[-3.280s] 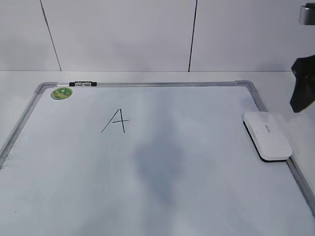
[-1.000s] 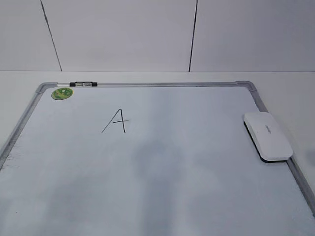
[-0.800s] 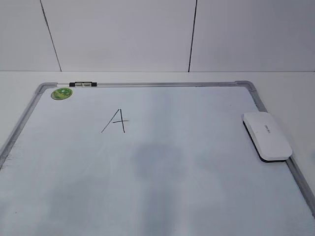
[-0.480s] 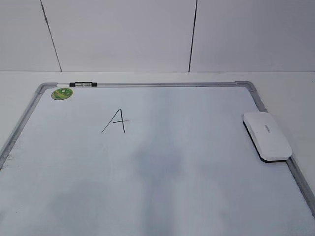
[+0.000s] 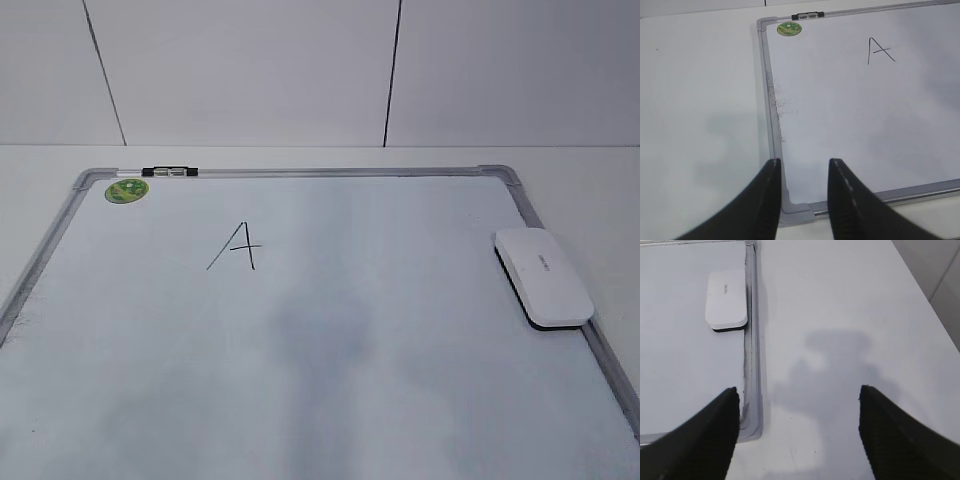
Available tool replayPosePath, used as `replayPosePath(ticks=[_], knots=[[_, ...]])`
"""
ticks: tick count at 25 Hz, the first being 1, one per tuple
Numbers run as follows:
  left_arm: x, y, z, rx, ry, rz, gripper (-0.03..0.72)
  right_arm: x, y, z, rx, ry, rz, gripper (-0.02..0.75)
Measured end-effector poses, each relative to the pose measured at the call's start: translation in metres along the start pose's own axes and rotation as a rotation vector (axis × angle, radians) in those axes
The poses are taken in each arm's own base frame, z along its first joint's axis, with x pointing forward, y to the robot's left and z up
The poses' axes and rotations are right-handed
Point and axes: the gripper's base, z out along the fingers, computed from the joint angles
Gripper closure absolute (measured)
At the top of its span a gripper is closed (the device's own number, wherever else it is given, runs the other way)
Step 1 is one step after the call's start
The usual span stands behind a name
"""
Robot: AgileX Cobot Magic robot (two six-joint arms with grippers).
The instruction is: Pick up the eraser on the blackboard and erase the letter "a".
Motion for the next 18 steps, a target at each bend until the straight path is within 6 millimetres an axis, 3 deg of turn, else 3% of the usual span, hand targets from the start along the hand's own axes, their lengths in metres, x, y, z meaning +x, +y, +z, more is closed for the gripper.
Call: replayPosePath(ticks=[18], knots=[[0.0, -0.0001, 0.0, 0.001, 0.0, 0.0, 0.451, 0.0, -0.0001, 0.0, 0.003, 0.0, 0.0, 0.145]])
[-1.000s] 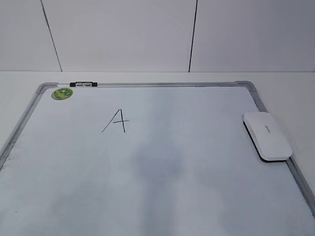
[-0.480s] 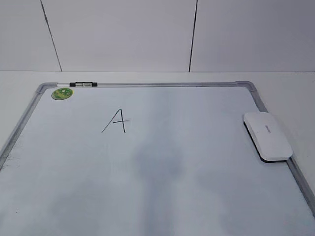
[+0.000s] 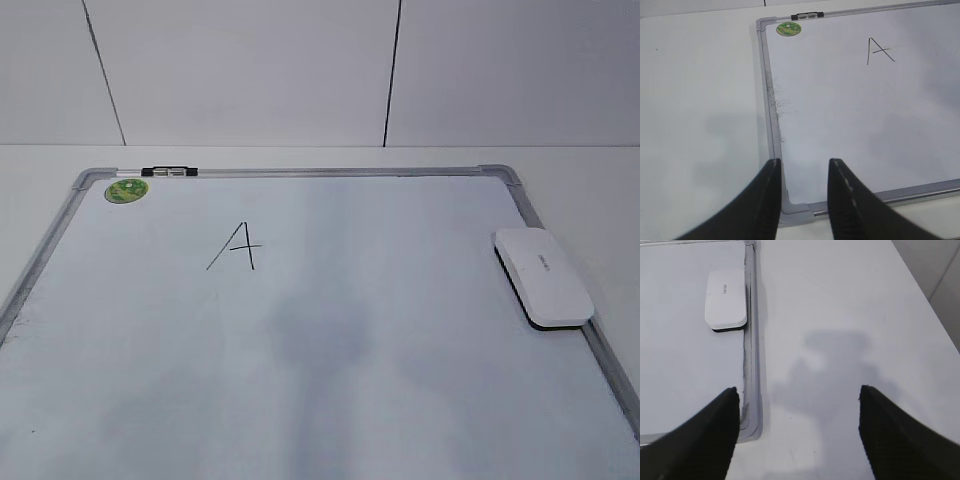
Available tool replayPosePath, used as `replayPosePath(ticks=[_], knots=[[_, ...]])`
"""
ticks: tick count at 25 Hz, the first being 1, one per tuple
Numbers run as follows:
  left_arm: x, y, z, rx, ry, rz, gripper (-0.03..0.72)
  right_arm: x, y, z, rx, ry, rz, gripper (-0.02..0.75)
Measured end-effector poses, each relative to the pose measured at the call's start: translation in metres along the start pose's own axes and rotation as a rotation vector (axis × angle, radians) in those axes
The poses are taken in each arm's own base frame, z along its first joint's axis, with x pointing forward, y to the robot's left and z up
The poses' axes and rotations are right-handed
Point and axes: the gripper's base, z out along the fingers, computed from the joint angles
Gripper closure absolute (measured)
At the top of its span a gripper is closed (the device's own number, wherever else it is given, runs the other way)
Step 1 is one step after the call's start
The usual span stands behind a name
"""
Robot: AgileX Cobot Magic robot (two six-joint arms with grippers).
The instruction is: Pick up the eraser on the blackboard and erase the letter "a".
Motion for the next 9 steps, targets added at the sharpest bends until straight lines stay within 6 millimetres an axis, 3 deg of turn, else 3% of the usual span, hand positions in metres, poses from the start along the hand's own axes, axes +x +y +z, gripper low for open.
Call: replayPosePath(ticks=[9], knots=[[0.0, 0.0, 0.0, 0.0, 0.0, 0.0, 0.454, 0.0, 0.0, 0.0, 0.0, 0.0, 0.0, 0.145]])
